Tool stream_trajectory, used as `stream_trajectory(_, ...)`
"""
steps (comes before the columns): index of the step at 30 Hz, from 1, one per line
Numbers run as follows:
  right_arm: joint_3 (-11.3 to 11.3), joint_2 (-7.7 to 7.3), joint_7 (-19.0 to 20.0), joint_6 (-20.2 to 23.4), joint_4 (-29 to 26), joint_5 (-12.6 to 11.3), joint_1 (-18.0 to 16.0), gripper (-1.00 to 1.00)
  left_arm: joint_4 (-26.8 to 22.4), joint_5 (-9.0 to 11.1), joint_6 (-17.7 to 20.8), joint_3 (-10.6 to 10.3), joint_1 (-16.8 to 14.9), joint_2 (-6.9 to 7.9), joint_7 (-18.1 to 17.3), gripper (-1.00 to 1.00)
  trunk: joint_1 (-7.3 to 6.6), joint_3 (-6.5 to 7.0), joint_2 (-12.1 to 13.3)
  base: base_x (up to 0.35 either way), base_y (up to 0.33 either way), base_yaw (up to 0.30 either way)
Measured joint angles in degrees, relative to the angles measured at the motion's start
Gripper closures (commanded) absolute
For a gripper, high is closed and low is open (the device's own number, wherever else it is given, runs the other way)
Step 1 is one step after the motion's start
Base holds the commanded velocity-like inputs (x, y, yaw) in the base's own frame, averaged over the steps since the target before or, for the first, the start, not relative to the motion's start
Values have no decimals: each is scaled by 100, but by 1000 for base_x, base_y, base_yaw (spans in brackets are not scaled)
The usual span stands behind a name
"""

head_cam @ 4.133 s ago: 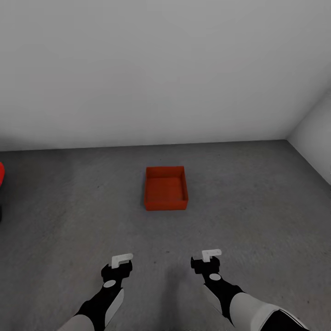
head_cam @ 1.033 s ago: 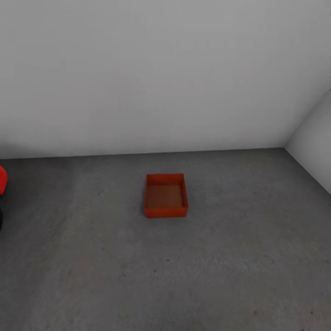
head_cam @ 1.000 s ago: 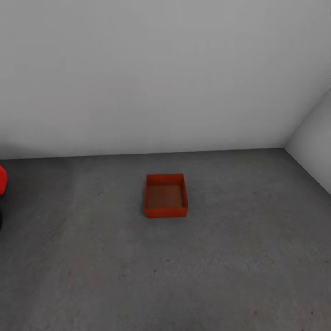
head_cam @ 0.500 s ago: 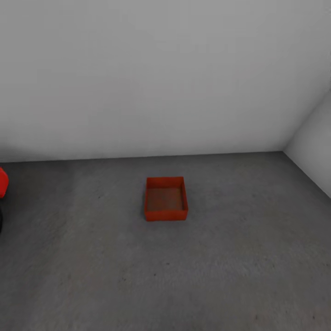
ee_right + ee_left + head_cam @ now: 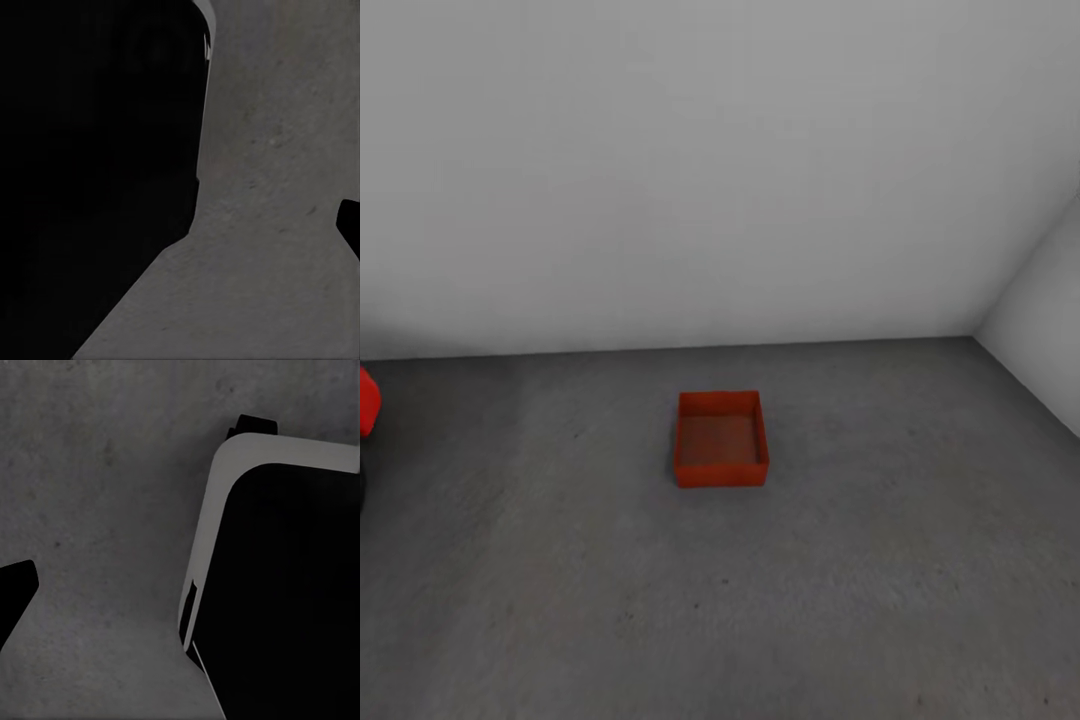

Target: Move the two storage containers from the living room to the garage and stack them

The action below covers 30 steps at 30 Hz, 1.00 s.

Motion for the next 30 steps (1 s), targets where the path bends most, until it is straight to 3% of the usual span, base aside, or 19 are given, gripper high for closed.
stream_trajectory(30, -7, -33, 3, 11, 0, -1, 0, -100, 0, 2, 1, 2, 0, 0, 0, -100, 0, 272, 0, 0, 0, 0)
